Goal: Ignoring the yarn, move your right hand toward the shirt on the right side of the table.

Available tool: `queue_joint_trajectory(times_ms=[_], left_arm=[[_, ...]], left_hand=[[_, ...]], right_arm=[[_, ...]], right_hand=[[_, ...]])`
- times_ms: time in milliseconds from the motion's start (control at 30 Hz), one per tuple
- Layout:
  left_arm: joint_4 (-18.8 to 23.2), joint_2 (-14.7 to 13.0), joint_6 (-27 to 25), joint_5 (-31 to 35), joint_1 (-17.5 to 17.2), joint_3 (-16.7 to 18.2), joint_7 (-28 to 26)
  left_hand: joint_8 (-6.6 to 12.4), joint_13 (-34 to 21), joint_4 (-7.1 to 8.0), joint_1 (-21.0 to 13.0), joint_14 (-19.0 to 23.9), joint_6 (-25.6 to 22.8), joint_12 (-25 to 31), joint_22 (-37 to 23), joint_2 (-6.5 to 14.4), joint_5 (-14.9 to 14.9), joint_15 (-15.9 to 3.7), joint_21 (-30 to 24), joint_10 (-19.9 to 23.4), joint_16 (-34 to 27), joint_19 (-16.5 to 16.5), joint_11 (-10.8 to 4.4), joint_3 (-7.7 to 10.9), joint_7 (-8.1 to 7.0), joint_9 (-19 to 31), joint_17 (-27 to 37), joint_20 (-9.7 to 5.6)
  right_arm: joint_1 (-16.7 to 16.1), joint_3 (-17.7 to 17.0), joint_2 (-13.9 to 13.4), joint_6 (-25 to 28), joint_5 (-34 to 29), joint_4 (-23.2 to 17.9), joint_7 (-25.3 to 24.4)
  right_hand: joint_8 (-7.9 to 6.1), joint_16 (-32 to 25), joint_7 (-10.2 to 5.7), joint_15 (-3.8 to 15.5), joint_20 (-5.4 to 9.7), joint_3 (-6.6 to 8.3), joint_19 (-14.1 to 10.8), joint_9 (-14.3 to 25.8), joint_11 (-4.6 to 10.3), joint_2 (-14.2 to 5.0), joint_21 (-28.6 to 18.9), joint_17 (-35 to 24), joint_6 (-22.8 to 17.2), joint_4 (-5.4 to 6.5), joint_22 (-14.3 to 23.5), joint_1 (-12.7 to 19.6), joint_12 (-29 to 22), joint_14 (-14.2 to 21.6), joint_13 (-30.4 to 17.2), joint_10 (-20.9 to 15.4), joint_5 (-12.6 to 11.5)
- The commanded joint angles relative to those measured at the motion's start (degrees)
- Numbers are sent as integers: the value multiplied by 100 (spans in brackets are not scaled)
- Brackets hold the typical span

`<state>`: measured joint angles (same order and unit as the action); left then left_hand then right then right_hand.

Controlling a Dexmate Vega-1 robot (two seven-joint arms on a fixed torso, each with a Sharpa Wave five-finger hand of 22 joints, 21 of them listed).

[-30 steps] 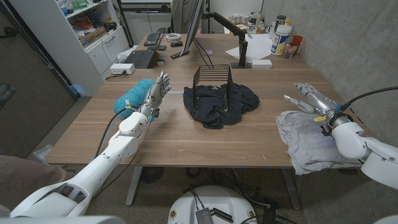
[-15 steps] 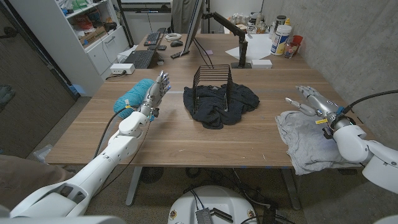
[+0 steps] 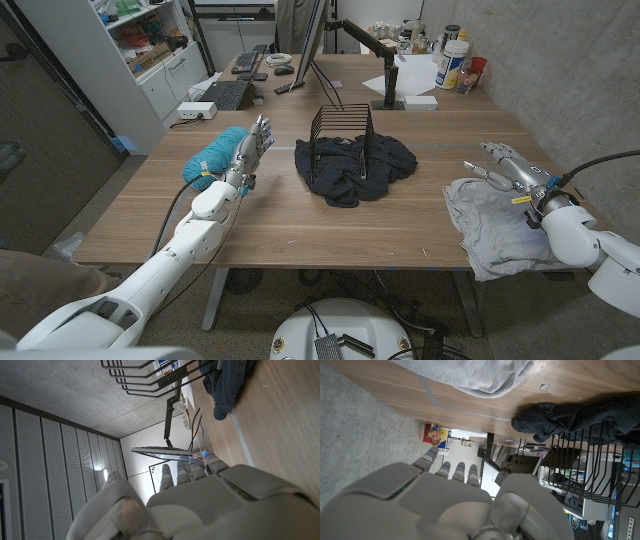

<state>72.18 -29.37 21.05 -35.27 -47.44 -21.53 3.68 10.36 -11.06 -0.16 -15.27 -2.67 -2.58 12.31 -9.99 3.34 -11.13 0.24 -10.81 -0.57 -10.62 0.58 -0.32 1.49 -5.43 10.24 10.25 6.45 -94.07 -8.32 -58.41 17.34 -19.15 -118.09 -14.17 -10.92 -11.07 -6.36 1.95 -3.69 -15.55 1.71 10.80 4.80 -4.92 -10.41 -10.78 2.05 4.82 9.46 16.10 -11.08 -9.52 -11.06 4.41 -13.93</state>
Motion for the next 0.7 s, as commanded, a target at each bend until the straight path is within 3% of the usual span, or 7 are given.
queue_joint_trajectory(times_ms=[33,333,700], left_arm=[[14,35,56,11,-37,13,-63],[-39,80,96,1,-13,15,-62],[-128,119,112,10,48,6,-60]], left_hand=[[43,-30,-50,-2,-35,-21,15,-11,62,-28,-9,-29,36,-11,-44,-42,8,-2,11,18,-8],[45,-30,-53,-2,-36,-27,13,-11,63,-27,-7,-28,34,-12,-45,-56,6,2,10,18,-10],[46,-30,-57,-2,-41,-30,15,-11,65,-27,-7,-28,39,-10,-45,-35,5,0,10,18,-14]], right_arm=[[-235,-266,205,32,-196,-127,213],[-327,-337,358,131,-392,-247,336],[-265,-226,334,171,-608,-249,468]], right_hand=[[-18,-23,-54,223,-16,-16,44,9,60,3,-1,-30,1,-1,25,22,-16,-269,-9,6,9],[-19,-27,-66,224,-16,-14,40,9,59,0,-7,-29,3,-4,25,26,-14,-266,-9,13,10],[-20,-31,-66,222,-19,-13,36,9,57,-1,-13,-29,4,-4,25,28,-17,-263,-10,10,13]])
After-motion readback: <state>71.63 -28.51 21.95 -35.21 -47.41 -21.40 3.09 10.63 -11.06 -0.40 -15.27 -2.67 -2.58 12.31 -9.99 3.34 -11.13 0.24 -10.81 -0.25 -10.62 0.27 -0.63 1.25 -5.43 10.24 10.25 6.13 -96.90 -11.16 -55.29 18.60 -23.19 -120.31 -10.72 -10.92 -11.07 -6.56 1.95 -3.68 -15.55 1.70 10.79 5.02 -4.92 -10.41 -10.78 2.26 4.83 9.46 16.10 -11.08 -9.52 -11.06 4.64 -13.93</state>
